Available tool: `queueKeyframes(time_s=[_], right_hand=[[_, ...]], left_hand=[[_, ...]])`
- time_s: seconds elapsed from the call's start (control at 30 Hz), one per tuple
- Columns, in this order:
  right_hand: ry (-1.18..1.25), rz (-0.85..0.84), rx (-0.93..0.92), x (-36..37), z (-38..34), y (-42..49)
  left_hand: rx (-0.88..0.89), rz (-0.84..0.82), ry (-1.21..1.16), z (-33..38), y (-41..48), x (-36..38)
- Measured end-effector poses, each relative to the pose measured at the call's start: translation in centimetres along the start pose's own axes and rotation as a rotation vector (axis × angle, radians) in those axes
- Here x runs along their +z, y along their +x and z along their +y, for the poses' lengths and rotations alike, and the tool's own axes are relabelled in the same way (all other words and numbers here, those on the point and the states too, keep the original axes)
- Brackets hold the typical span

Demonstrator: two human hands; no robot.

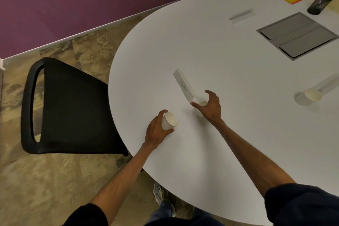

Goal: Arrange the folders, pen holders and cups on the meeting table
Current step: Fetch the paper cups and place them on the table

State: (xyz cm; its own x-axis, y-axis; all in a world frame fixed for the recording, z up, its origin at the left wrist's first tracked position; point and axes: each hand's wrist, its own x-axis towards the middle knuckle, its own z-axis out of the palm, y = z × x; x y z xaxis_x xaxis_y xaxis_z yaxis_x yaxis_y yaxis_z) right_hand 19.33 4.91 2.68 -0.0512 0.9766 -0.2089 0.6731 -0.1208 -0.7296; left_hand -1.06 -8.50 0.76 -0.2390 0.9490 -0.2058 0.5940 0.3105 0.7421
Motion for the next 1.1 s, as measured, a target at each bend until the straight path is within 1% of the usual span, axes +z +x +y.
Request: queueKeyframes(time_s=[0.17,0.27,0.33,0.43,0.5,0.57,0.63,0.73,0.77,0.8,0.83,0.87,0.9,0.93,0.97,1.0,1.03,1.1], right_hand=[[0.161,0.027,-0.13,0.0,-2.9,-0.9],[0.23,-0.057,-0.177,0.5,-4.6,-1.9],[0.271,-0.171,-0.221,1.1,-5.5,-2.7],[0.299,-0.408,-0.257,1.9,-6.9,-3.7],[0.269,-0.601,-0.257,2.3,-8.0,-4.4],[0.183,-0.797,-0.249,3.2,-9.3,-5.7],[0.07,-0.901,-0.268,4.1,-10.3,-6.8],[-0.009,-1.011,-0.314,5.5,-11.8,-8.7],[-0.054,-1.04,-0.318,7.0,-12.5,-9.7],[-0.126,-1.033,-0.316,8.5,-13.1,-10.7],[-0.249,-0.954,-0.297,9.9,-13.6,-12.0],[-0.444,-0.826,-0.333,9.9,-13.8,-13.4],[-0.571,-0.709,-0.346,10.6,-14.2,-14.6],[-0.482,-0.751,-0.408,11.9,-14.7,-15.4],[-0.324,-0.942,-0.514,13.4,-15.0,-15.6],[-0.224,-1.095,-0.564,13.7,-15.4,-16.3],[-0.176,-1.173,-0.595,13.8,-15.7,-17.2],[-0.173,-1.234,-0.646,15.3,-17.0,-19.1]], left_hand=[[-0.118,0.084,-0.013,0.4,-1.1,-0.6],[-0.124,0.131,0.062,0.9,-1.9,-1.3],[-0.106,0.168,0.116,1.4,-2.6,-2.0],[-0.089,0.232,0.17,2.1,-3.9,-3.3],[-0.093,0.271,0.194,2.4,-5.0,-4.1],[-0.105,0.306,0.216,2.4,-6.5,-4.8],[-0.126,0.343,0.222,1.9,-8.0,-5.2],[-0.18,0.419,0.209,0.3,-10.7,-5.7],[-0.205,0.434,0.206,-0.3,-11.6,-5.9],[-0.232,0.445,0.208,-1.0,-12.5,-6.2],[-0.259,0.453,0.215,-1.6,-13.5,-6.6],[-0.286,0.466,0.22,-2.1,-14.5,-7.0],[-0.313,0.485,0.217,-2.7,-15.6,-7.5],[-0.34,0.507,0.207,-3.2,-16.7,-8.0],[-0.365,0.528,0.195,-3.8,-17.7,-8.5],[-0.388,0.545,0.188,-4.5,-18.8,-9.0],[-0.414,0.559,0.184,-5.1,-19.9,-9.5],[-0.469,0.583,0.18,-6.5,-22.2,-10.5]])
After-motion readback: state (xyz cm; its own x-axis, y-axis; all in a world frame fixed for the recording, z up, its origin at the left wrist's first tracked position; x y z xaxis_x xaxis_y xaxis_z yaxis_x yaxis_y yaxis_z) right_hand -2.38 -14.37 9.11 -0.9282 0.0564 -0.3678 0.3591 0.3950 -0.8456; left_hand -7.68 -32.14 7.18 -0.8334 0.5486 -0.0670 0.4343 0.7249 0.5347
